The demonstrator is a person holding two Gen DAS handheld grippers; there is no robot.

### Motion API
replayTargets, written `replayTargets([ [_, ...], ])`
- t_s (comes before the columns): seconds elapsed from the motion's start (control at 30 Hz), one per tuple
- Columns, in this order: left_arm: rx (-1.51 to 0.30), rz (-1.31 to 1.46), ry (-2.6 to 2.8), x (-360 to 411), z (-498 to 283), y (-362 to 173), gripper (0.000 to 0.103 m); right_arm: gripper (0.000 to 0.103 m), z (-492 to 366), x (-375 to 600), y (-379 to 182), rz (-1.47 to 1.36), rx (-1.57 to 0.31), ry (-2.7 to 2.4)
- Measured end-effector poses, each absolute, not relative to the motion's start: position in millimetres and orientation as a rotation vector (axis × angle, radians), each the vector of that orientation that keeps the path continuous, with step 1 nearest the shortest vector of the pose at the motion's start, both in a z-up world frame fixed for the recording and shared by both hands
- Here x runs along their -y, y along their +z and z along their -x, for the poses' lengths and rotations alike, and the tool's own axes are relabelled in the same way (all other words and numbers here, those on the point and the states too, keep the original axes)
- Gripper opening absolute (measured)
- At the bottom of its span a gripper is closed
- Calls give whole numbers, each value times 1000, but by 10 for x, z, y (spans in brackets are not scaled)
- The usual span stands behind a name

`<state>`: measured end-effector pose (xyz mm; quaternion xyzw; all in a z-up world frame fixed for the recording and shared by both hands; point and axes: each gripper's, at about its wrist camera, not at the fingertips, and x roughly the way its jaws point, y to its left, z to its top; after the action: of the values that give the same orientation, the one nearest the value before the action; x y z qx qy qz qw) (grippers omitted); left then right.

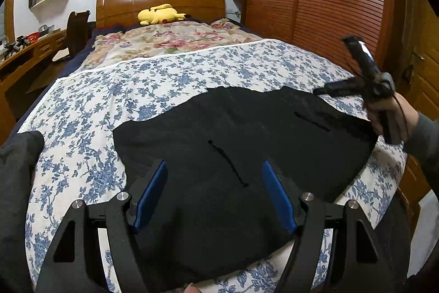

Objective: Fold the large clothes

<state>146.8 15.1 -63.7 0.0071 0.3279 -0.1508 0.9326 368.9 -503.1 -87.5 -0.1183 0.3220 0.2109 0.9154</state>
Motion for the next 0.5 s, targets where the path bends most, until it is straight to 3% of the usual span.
replayTargets([
  [0.5,-693,-41,-333,27,-1362,-723,73,58,-2668,5646,-1258,239,-641,489],
])
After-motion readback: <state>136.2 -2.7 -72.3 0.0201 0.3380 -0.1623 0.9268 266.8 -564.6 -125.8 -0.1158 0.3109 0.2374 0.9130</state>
